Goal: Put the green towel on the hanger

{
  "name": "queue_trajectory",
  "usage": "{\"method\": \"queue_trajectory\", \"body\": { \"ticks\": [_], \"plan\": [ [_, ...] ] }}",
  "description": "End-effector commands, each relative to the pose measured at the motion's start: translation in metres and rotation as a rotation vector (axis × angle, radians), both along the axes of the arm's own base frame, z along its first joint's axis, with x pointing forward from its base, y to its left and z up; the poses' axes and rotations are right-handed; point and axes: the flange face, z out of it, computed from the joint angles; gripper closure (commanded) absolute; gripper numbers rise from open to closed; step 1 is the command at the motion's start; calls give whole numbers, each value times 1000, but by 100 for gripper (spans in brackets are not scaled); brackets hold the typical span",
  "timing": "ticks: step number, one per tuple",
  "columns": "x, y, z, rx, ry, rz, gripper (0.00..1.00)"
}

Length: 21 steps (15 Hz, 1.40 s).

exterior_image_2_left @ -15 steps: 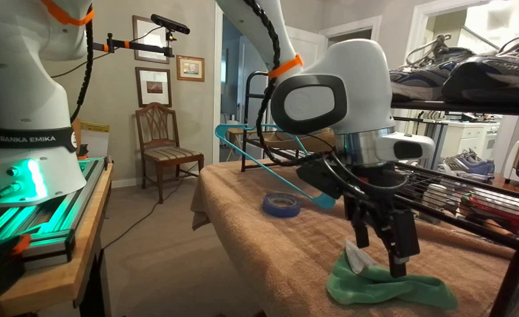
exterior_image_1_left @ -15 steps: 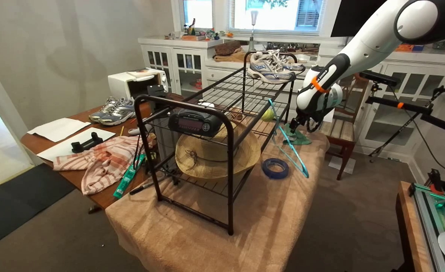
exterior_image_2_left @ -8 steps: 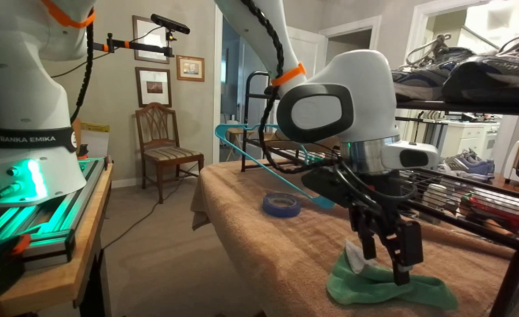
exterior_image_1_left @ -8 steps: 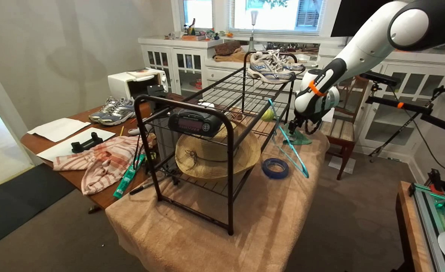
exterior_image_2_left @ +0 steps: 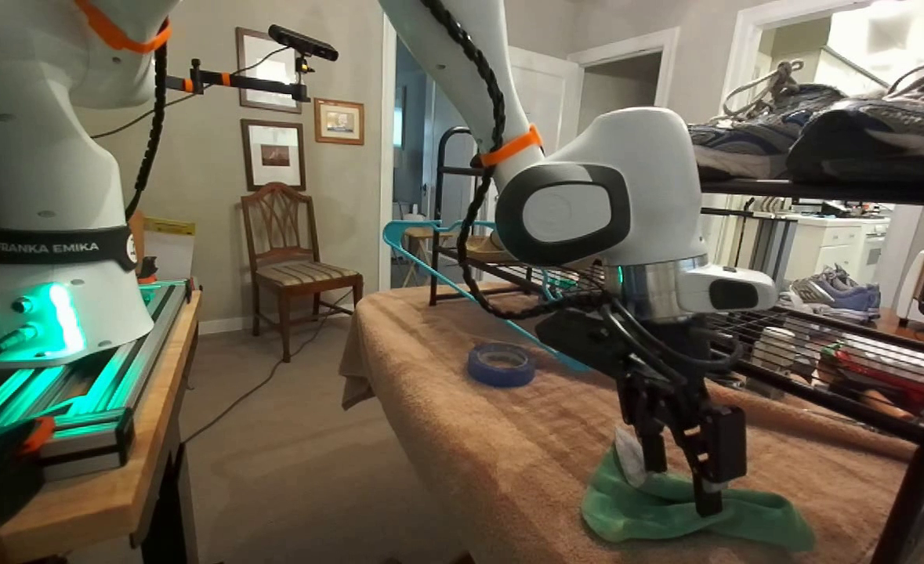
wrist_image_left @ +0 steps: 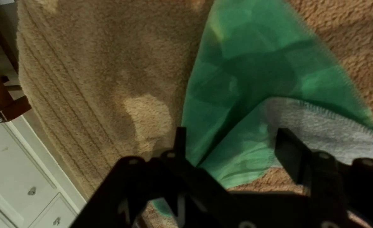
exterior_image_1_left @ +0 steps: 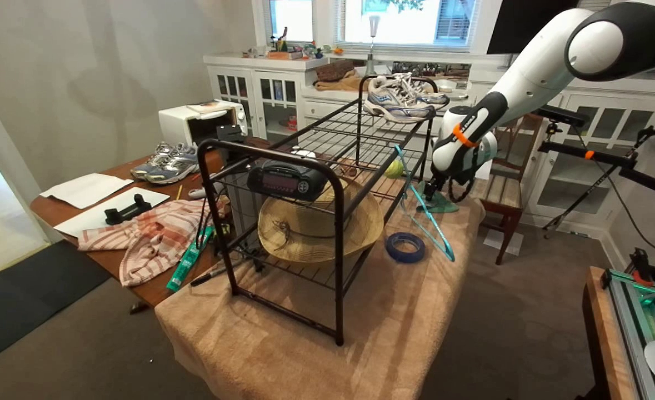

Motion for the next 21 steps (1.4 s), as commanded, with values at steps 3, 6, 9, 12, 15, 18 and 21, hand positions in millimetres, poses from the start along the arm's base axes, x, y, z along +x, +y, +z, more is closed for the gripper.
{"method": "queue_trajectory", "body": {
  "ticks": [3, 6, 9, 12, 15, 18, 21],
  "plan": [
    [4, 6, -8, -29, 14, 14, 37],
    [3, 4, -8, -36, 19, 13, 55],
    [0, 0, -9, -38, 21, 2, 65],
    [-2, -3, -9, -40, 21, -6, 73],
    [-2, -2, -8, -39, 20, -6, 88],
    [-2, -1, -9, -31, 22, -7, 100],
    [-1, 1, -6, -20, 13, -17, 99]
  ]
}}
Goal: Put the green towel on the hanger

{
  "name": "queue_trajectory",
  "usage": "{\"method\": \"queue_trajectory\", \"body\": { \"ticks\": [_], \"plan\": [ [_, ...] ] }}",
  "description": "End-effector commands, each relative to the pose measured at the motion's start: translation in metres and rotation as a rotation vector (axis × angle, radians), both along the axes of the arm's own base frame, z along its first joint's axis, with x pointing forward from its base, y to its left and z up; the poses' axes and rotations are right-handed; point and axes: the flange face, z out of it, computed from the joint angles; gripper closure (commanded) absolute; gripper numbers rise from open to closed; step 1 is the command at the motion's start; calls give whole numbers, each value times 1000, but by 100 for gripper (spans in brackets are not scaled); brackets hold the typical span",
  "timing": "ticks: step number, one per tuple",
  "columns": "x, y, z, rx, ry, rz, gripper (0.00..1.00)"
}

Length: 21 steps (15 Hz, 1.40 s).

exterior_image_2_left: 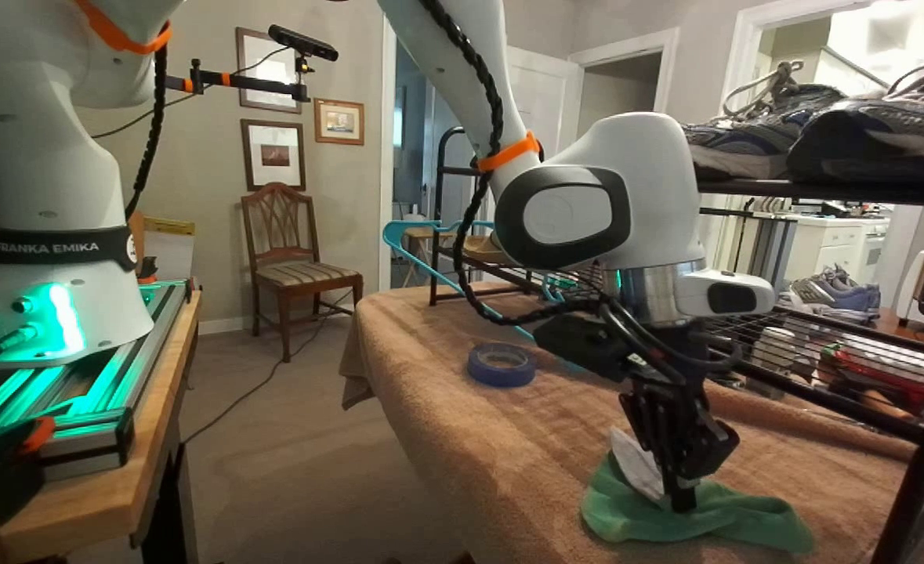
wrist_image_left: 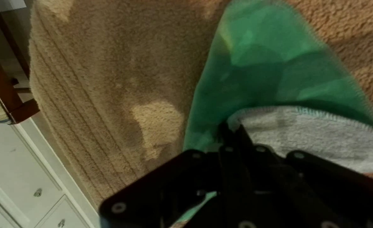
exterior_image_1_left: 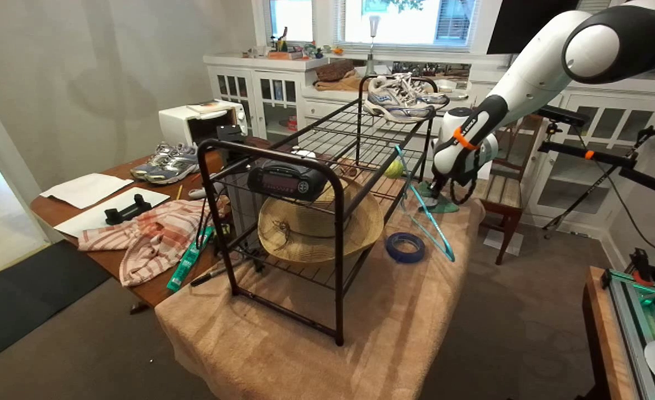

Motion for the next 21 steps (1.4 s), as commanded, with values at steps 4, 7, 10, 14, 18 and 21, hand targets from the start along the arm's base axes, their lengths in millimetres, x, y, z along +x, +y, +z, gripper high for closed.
{"method": "queue_trajectory", "body": {
  "ticks": [4, 7, 10, 14, 18, 21],
  "plan": [
    [-14, 16, 13, 35, -40, -48, 99],
    [-33, 30, 31, 65, -96, -53, 99],
    [-56, 49, 56, 101, -157, -55, 99],
    [-84, 71, 81, 126, -211, -25, 99],
    [-109, 94, 104, 147, -236, 23, 99],
    [-121, 109, 120, 159, -235, 46, 99]
  ]
}}
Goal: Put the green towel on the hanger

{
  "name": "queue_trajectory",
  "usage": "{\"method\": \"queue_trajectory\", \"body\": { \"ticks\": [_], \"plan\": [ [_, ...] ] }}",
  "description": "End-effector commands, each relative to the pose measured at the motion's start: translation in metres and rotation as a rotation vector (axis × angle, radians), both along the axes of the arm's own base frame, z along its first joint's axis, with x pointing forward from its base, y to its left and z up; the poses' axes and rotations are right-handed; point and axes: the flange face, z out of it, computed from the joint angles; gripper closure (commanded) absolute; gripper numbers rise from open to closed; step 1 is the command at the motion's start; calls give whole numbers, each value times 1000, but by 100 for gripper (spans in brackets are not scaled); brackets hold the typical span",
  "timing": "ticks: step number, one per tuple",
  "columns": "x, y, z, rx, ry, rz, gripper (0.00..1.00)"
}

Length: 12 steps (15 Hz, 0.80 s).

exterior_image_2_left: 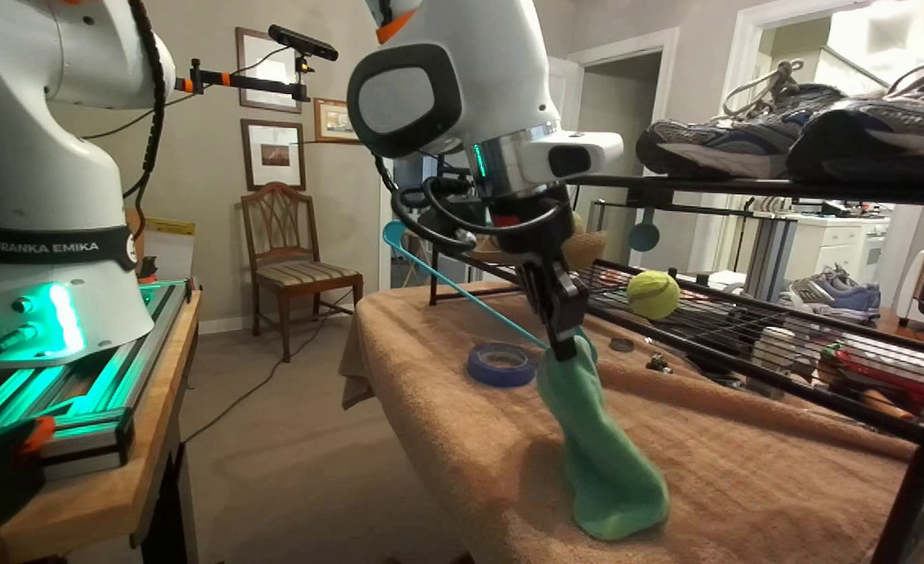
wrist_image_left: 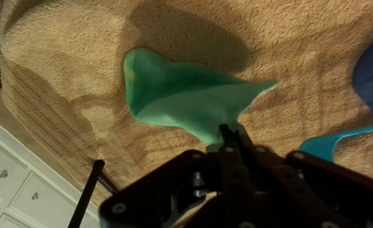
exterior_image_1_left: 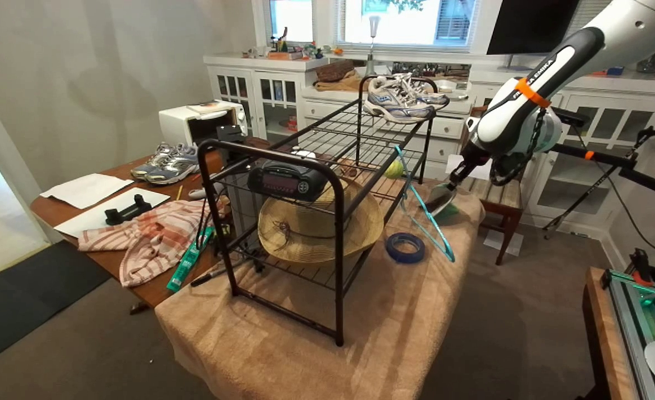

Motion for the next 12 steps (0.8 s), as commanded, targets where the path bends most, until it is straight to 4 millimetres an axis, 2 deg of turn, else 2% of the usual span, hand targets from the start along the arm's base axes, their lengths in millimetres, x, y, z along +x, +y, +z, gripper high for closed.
{"method": "queue_trajectory", "body": {
  "ticks": [1, 6, 12],
  "plan": [
    [-24, 21, 21, -5, -4, 25, 99],
    [-29, 48, 36, -15, -2, 88, 99],
    [-21, 103, 43, -46, 11, 189, 99]
  ]
}}
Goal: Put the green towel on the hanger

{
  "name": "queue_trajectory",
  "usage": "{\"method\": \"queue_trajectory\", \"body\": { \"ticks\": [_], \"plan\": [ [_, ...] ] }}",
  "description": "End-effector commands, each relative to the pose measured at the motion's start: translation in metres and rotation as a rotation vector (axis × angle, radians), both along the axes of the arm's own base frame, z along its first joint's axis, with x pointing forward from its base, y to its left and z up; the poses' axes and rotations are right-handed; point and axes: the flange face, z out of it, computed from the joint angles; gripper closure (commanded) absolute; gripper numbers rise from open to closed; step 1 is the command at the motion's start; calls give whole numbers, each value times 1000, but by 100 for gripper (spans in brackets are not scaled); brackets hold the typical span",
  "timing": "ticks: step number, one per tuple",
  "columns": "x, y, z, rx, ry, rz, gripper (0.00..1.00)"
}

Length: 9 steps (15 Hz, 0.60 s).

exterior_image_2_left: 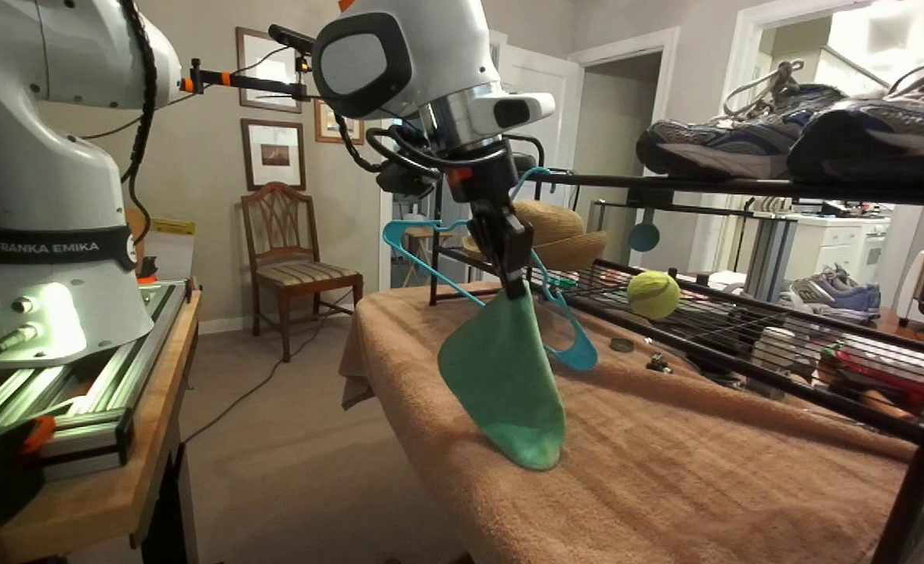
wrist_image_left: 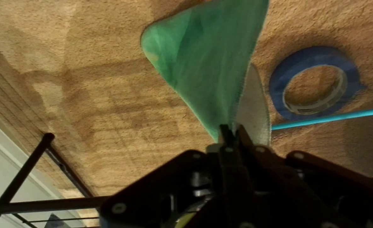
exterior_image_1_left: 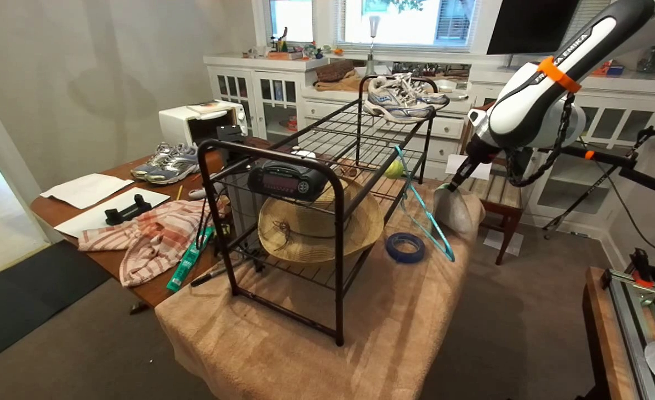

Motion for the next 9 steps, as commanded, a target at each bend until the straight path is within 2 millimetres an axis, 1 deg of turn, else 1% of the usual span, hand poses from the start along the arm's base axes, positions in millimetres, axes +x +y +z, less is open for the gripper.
{"method": "queue_trajectory", "body": {
  "ticks": [1, 4, 9],
  "plan": [
    [-7, 31, 8, -29, 22, 42, 99],
    [-5, 46, 15, -37, 24, 48, 99],
    [10, 67, 31, -43, -30, 59, 99]
  ]
}}
